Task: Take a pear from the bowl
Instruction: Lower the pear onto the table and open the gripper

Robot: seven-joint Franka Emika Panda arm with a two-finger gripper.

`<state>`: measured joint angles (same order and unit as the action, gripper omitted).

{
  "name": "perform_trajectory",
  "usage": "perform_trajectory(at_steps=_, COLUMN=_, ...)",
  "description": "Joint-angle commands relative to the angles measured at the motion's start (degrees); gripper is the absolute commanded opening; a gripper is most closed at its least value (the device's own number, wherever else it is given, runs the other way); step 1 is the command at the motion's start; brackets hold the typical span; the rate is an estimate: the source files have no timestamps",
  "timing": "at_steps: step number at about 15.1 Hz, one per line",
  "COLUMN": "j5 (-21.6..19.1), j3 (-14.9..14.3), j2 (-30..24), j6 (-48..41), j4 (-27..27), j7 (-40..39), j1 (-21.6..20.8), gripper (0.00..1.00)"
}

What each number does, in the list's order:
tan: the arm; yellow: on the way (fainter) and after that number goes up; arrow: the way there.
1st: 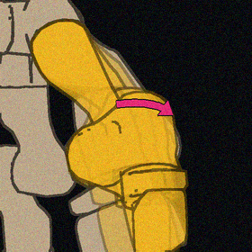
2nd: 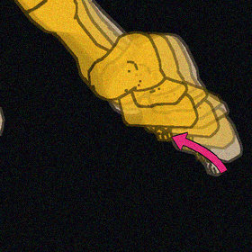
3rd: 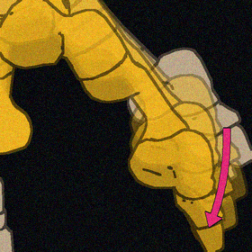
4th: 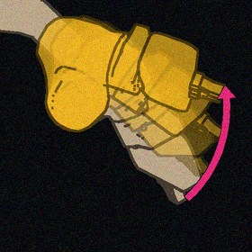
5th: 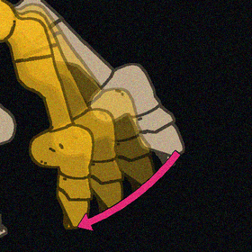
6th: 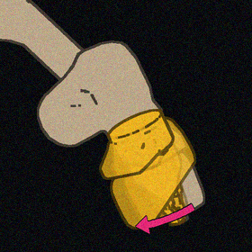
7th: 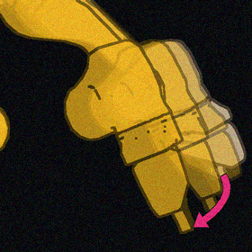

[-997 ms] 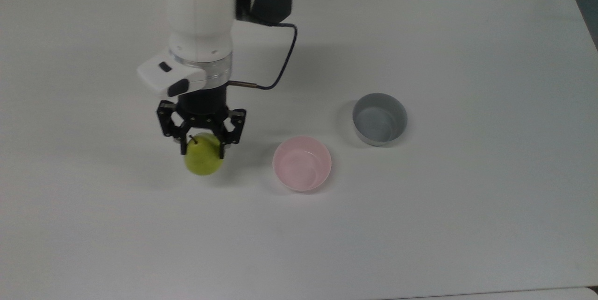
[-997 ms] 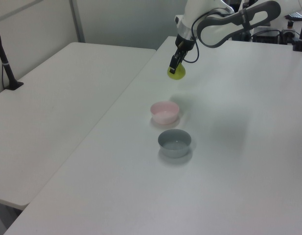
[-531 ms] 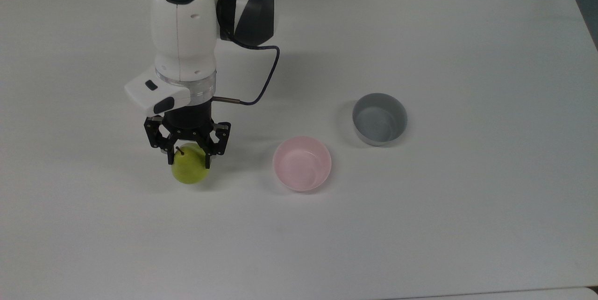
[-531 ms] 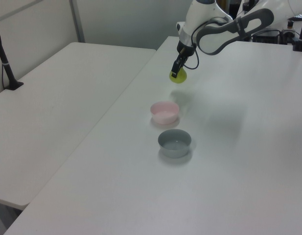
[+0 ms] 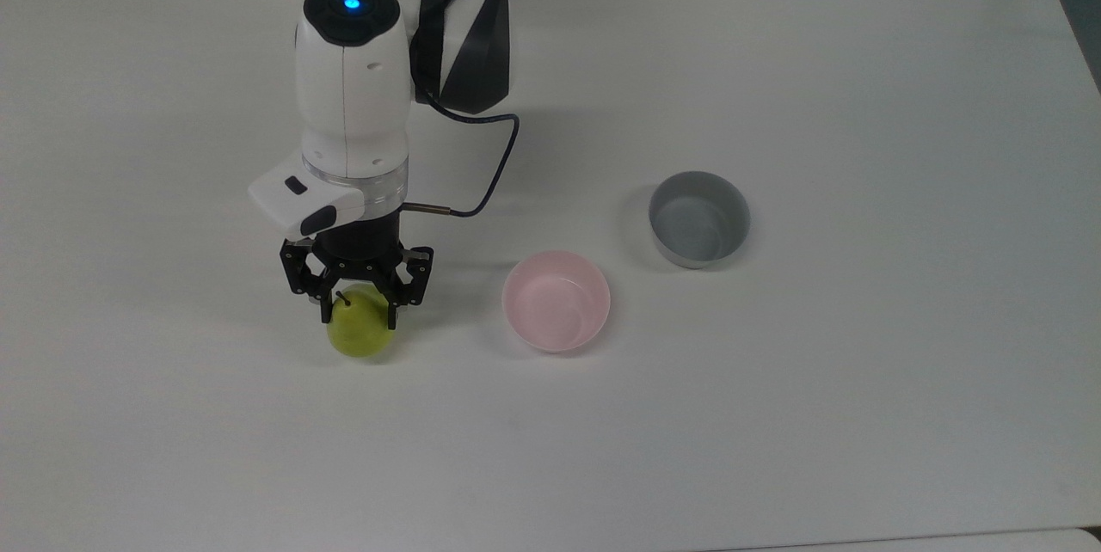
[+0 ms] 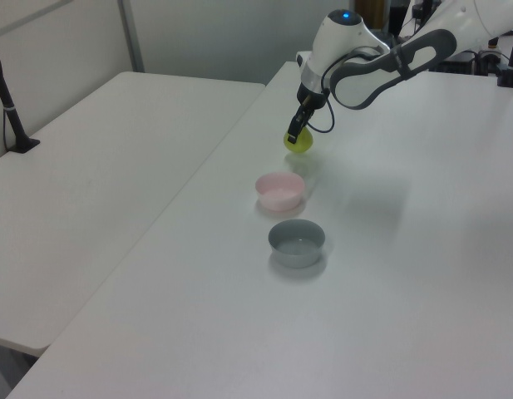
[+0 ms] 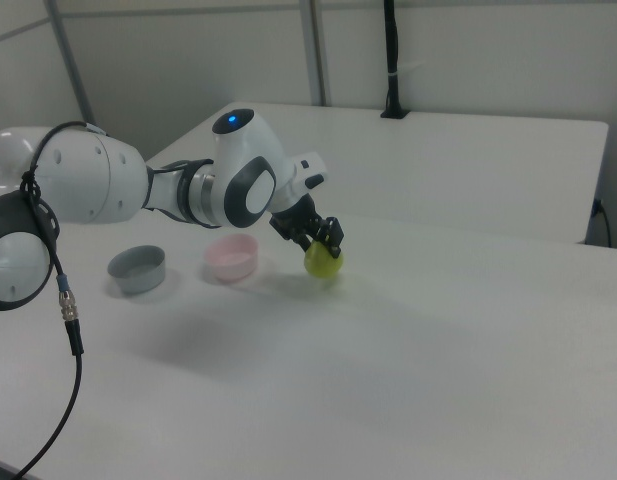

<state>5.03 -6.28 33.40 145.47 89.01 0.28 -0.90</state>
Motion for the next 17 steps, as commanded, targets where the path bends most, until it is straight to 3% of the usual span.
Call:
perform_trajectory(at_steps=1, j5=0.8, j3=-0.1, j2=0.8, j6=2.4, j4=0.4, j7=-0.6, j1=-0.2, gripper=0.62)
perform_trajectory(at_steps=4, j5=0.8, j3=-0.1, j2=1.3, j6=3.9, j4=0.4, j7=-0.5, j1=-0.2, gripper=0.65)
perform_trajectory(at_steps=9, j5=0.7, j3=-0.1, j2=1.3, j6=3.9, j4=0.4, j7=-0.5, j1=-0.2, gripper=0.8)
perform_trajectory(at_steps=14, j5=0.4, j3=-0.1, j2=0.6, j6=3.7, j4=0.3, j7=-0.3, j1=-0.3, gripper=0.83)
perform_trajectory(at_steps=17, j5=-0.1, j3=-0.1, j2=-2.5, j6=1.5, j4=0.5, j7=0.2, j1=-0.6, gripper=0.85)
